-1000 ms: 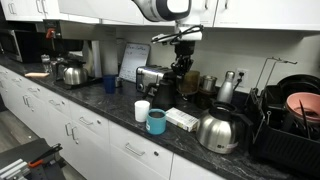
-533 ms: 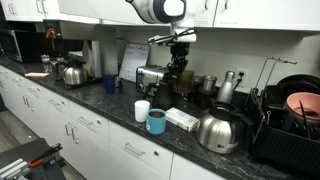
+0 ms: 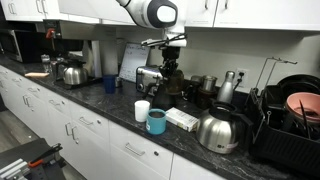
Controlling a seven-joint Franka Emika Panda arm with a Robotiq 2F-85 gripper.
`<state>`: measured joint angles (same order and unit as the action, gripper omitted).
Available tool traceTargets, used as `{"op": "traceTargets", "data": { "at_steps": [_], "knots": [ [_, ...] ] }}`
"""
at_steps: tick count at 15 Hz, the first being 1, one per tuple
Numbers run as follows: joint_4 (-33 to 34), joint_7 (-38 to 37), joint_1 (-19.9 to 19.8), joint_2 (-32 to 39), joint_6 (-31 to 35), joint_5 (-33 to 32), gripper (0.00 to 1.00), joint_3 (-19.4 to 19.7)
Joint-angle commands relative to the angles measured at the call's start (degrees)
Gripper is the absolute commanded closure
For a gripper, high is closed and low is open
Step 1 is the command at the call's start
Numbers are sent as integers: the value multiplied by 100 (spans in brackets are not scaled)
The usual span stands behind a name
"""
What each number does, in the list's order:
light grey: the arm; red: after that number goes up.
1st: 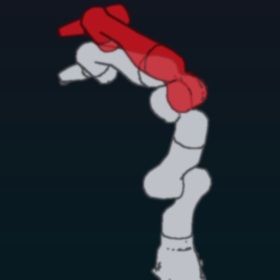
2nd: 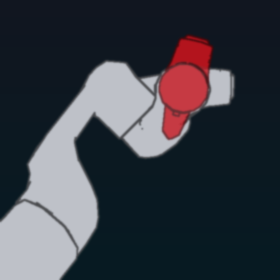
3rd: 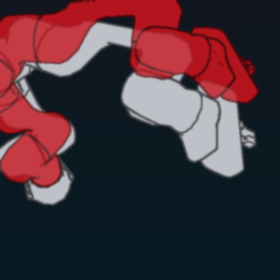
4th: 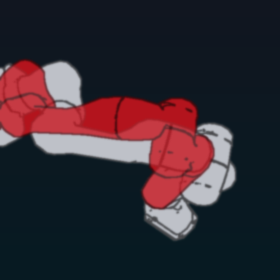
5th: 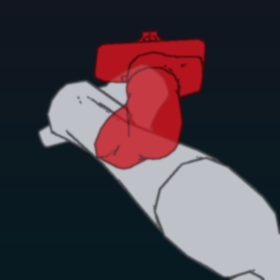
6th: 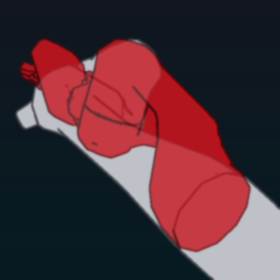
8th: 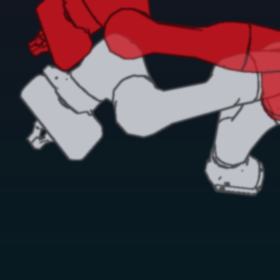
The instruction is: Pick up the brown cup and place it on the box
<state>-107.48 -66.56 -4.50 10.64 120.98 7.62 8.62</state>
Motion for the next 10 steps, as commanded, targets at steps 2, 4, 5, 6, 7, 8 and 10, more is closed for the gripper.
{"op": "traceTargets", "data": {
  "at_steps": [2,4,5,6,7,8,10],
  "knots": [
    [-143,-36,-36,-148,33,-162,99,35],
    [-158,-70,-53,-148,57,-241,99,71],
    [-161,-94,-62,-129,79,-286,99,96],
    [-160,-101,-72,-108,86,-308,99,113],
    [-158,-89,-84,-77,86,-314,99,127],
    [-162,-77,-92,-54,84,-314,99,137],
    [-149,-55,-105,45,73,-281,99,140]
  ]
}}
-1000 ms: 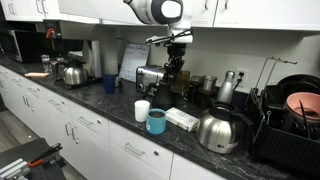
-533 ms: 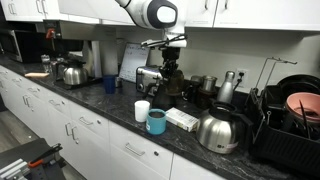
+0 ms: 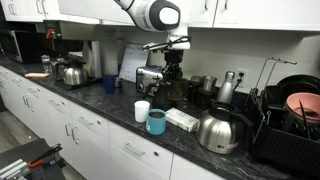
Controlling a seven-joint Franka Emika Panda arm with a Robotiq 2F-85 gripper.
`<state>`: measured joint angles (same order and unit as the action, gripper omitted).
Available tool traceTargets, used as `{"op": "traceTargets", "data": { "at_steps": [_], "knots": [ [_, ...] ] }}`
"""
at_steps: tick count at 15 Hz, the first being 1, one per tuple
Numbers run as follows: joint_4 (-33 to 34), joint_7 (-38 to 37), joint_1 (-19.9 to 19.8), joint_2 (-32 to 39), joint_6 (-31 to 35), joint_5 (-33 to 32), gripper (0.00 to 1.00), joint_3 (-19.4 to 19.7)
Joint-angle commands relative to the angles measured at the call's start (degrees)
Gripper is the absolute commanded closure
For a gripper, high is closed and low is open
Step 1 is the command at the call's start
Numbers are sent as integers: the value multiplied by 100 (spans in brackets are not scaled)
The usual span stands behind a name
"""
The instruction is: Pick up the brown cup and place it on the box
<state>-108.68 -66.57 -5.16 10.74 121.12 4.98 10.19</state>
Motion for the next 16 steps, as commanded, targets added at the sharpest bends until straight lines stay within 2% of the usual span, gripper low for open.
{"op": "traceTargets", "data": {
  "at_steps": [1,8,16],
  "knots": [
    [-14,-54,-38,107,69,-17,99,-16],
    [283,39,-68,682,70,86,99,-2],
    [488,80,-121,1030,24,125,99,42]
  ]
}}
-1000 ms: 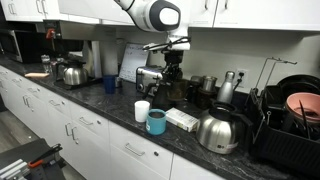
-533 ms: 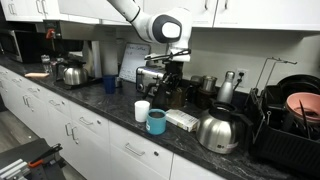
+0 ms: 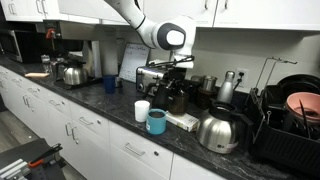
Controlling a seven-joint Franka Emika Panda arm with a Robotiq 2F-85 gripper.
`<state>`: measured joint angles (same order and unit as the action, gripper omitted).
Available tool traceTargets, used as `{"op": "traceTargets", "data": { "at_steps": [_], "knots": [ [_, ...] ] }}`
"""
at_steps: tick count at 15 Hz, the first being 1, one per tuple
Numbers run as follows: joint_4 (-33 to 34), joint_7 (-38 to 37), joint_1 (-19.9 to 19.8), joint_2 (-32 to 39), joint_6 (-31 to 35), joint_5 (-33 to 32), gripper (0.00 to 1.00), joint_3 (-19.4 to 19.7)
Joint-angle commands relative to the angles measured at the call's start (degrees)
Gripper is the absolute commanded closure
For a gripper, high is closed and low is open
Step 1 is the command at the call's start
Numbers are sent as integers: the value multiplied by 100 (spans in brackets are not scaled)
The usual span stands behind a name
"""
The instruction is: Pick up the brown cup and place it on the box
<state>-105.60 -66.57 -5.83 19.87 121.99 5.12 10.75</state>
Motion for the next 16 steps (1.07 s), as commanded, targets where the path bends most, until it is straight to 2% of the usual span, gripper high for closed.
{"op": "traceTargets", "data": {
  "at_steps": [1,5,6,8,16],
  "knots": [
    [202,86,-59,150,-75,132,99,-22],
    [281,81,-56,233,-85,162,99,-23],
    [307,90,-56,256,-99,161,73,-23],
    [318,99,-51,254,-88,138,64,-15],
    [216,287,-82,-8,-174,145,8,-20]
  ]
}}
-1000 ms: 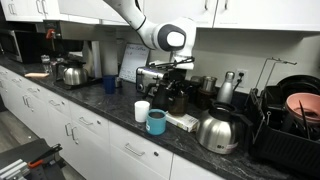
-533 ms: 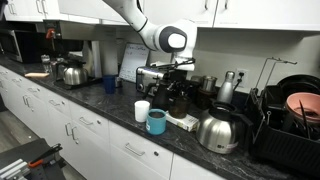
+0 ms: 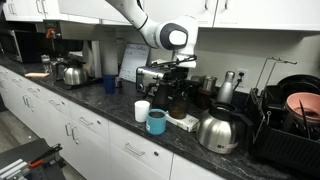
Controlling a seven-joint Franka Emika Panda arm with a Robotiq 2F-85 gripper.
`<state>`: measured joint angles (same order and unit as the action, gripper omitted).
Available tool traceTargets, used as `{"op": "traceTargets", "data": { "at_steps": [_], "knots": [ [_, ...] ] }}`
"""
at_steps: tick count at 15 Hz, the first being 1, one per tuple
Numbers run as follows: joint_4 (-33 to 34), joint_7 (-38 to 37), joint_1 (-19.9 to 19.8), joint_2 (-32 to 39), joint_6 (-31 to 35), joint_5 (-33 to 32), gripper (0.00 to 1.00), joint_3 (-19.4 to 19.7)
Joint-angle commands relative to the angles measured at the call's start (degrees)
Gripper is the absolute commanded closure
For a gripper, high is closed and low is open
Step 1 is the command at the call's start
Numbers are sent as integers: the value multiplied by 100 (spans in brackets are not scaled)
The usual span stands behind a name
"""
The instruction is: Pick up the brown cup and place it on the box
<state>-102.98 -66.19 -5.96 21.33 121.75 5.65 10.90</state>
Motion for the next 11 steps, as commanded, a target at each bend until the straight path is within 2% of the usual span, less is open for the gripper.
{"op": "traceTargets", "data": {
  "at_steps": [1,3,4,5,11],
  "knots": [
    [-107,353,-79,-239,-243,134,2,-59],
    [-228,615,-90,-443,-562,175,0,-89],
    [-35,305,-9,-197,-358,36,5,-10],
    [-77,393,-12,-289,-489,46,0,-18],
    [-173,457,-12,-374,-540,47,0,-27]
  ]
}}
